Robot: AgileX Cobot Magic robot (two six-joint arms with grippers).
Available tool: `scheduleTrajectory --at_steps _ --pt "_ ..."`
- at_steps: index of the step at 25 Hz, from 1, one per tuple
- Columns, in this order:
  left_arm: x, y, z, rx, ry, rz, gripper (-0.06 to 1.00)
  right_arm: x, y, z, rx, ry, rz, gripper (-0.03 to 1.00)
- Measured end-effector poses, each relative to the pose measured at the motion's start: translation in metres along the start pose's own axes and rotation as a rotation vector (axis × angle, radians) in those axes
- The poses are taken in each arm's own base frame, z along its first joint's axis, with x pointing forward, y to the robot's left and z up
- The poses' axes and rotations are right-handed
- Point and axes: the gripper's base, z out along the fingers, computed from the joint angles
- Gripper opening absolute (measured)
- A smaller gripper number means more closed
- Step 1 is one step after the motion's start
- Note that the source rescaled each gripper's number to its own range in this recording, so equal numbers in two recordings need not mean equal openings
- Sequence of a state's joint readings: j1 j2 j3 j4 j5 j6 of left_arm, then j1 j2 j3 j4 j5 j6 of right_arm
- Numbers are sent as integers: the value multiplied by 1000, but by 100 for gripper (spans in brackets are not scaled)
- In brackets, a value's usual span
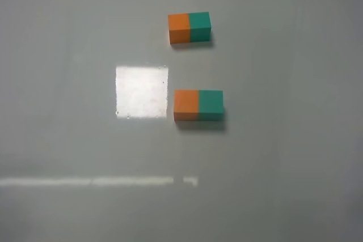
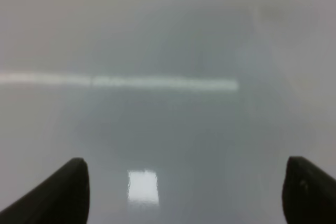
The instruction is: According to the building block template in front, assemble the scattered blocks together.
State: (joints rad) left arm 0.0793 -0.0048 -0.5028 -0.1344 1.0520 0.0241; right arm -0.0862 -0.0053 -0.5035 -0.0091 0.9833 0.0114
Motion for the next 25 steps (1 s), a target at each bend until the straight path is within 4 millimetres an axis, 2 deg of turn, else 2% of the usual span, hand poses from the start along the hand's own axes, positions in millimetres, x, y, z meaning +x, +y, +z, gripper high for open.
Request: scheduleTrajectory --at_steps 25 --pt "0 0 0 0 0 0 0 0 0 0 0 0 -4 79"
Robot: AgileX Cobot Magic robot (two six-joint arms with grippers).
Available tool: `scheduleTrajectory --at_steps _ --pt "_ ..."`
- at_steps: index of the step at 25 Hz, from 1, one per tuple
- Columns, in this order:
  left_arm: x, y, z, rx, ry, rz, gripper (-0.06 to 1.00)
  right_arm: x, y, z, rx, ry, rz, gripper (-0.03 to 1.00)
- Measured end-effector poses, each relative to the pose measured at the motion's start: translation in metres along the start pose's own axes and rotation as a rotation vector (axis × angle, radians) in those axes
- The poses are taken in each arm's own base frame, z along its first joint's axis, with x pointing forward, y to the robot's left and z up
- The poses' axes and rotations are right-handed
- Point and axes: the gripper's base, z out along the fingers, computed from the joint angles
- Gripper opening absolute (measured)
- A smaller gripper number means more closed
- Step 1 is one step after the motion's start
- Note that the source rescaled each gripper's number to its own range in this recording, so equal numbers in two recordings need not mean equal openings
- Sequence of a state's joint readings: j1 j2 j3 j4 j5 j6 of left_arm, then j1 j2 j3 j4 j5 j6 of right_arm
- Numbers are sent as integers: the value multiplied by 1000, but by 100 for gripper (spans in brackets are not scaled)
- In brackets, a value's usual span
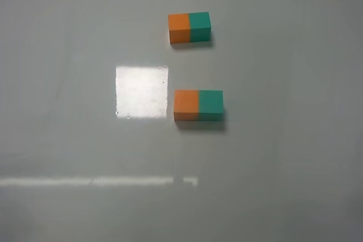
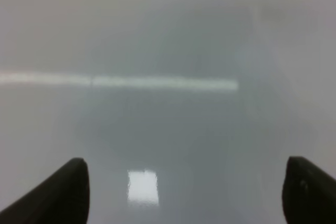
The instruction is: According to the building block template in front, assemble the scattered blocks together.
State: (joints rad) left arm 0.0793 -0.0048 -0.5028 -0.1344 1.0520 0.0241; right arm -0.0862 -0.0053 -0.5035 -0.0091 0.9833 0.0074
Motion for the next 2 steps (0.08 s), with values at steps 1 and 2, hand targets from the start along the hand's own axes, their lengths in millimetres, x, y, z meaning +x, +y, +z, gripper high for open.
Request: scheduleTrajectory --at_steps 1,2 --pt "0 0 0 0 0 0 0 0 0 0 0 0 0 78" --pt "0 0 0 0 0 0 0 0 0 0 0 0 0 77"
